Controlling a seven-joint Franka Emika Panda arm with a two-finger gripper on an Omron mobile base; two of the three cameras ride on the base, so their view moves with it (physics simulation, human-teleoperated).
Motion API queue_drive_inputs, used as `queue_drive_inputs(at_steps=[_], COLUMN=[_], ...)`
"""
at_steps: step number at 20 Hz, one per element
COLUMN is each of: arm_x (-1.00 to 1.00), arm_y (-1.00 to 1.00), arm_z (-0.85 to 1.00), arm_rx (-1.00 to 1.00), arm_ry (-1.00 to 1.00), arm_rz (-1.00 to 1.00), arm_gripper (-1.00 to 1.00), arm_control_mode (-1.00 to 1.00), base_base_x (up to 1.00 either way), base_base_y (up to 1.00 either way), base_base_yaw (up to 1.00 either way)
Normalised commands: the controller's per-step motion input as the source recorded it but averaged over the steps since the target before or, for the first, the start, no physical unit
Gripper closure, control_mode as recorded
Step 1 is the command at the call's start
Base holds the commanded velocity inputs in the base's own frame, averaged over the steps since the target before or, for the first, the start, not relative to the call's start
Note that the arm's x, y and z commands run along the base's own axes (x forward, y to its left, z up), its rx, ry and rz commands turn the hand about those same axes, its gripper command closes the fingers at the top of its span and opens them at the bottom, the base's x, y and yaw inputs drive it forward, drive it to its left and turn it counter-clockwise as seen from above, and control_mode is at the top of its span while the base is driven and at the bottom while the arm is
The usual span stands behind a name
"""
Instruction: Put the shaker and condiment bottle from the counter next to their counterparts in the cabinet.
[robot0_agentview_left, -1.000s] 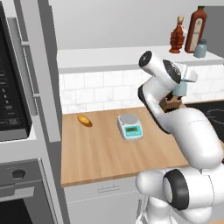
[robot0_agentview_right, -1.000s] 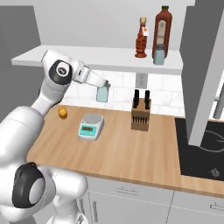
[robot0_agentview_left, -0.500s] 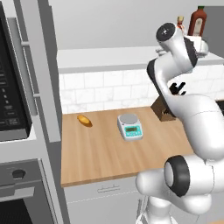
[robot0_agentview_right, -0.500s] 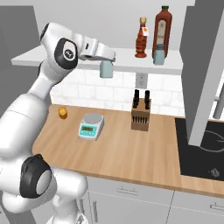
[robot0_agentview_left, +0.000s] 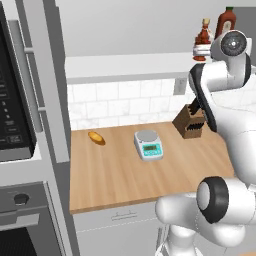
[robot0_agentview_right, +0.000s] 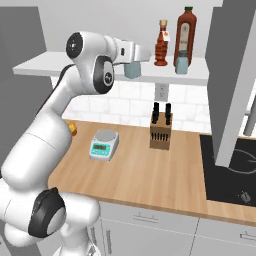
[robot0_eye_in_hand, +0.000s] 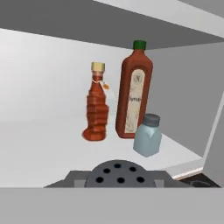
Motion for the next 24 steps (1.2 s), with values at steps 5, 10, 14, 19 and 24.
queue_drive_inputs(at_steps=[5, 10, 14, 19, 24], arm_x=[0.01, 0.34, 0.6, 0.36, 0.51], arm_y=[-0.02, -0.39, -0.48, -0.05, -0.1], arm_z=[0.0, 0.02, 0.13, 0.01, 0.0], arm_rx=[0.0, 0.0, 0.02, 0.01, 0.0], arm_ry=[0.0, 0.0, 0.01, 0.0, 0.0], arm_rz=[0.0, -0.04, -0.02, 0.0, 0.0], arm_gripper=[1.0, 1.0, 1.0, 1.0, 1.0], arm_control_mode=[-1.0, -1.0, -1.0, -1.0, -1.0], base_base_x=[0.0, 0.0, 0.0, 0.0, 0.0], base_base_y=[0.0, 0.0, 0.0, 0.0, 0.0], base_base_yaw=[0.0, 0.0, 0.0, 0.0, 0.0])
